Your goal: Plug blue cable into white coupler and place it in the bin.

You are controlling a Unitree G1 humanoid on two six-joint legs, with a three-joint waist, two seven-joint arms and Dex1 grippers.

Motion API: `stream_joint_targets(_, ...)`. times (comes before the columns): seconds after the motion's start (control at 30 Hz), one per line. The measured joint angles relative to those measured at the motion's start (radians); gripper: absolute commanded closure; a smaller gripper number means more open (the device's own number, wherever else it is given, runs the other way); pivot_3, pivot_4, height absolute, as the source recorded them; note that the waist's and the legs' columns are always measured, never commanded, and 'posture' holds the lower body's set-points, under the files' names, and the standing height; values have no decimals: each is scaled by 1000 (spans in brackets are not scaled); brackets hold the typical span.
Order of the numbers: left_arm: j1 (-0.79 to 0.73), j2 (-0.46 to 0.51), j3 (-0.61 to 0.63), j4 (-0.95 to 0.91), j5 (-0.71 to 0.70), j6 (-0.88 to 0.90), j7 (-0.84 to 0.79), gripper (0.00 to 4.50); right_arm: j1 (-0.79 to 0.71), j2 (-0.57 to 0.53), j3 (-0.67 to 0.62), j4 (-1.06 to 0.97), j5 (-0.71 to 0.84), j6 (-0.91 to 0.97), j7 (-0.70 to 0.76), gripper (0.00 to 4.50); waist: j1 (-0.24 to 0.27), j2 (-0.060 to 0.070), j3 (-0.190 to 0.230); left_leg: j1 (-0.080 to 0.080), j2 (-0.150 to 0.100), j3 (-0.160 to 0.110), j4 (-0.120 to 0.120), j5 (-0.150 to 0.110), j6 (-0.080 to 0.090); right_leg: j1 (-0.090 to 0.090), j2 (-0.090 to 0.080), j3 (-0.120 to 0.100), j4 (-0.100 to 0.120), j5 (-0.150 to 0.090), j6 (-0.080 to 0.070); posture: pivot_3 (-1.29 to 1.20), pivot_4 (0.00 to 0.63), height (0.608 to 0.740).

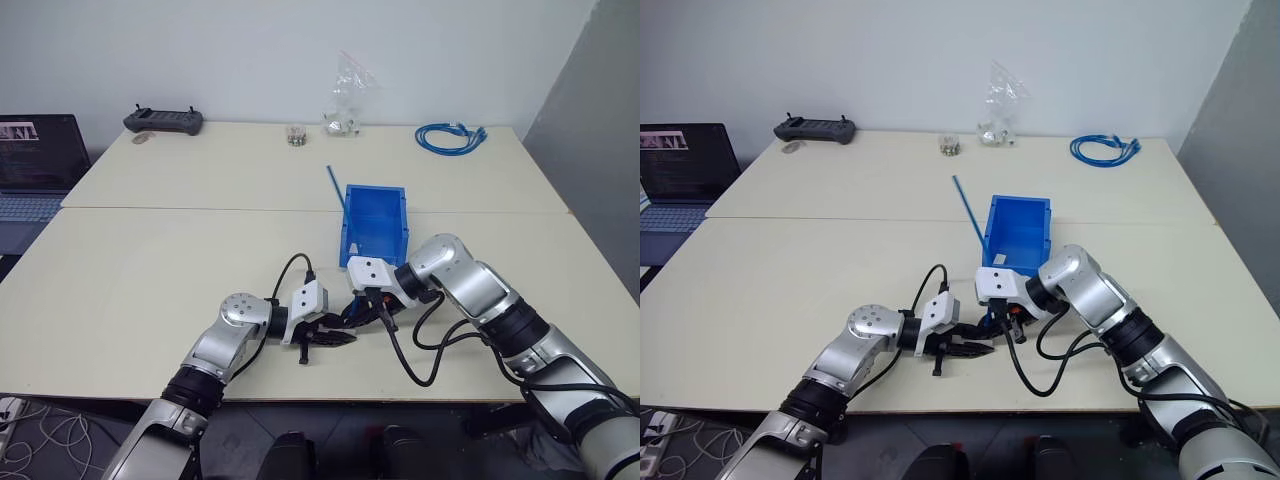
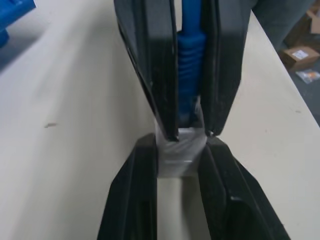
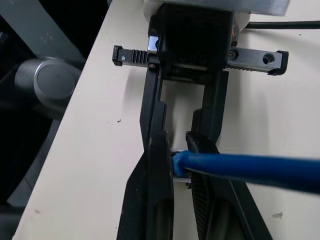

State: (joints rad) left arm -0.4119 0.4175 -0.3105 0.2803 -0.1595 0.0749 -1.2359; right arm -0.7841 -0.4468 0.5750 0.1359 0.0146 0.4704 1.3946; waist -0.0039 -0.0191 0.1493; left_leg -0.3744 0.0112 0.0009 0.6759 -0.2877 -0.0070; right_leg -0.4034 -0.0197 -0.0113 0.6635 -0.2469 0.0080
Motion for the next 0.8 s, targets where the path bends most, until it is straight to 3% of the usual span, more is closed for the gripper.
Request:
stream_joint_targets(0.3,0,-8,0,9,8,-3,3,3724,-13,0,23,-3,-32,-11,4,4273,0,0,-4,4,0,0,-1,0,0,4,0,0,-1,-1,0,0,150,740)
stream_joint_targets(0.43,2,-8,-4,10,22,-4,2,3724,20,-5,14,-27,-32,-13,-16,4273,0,-1,-6,16,0,0,-10,0,0,15,-2,0,-8,-1,0,0,150,740)
stream_joint_targets(0.8,11,3,-2,10,24,-10,4,3724,145,23,-78,-71,-7,-13,-111,4273,-2,0,-17,16,2,-1,-14,0,0,15,-2,-1,-12,-1,0,0,150,740)
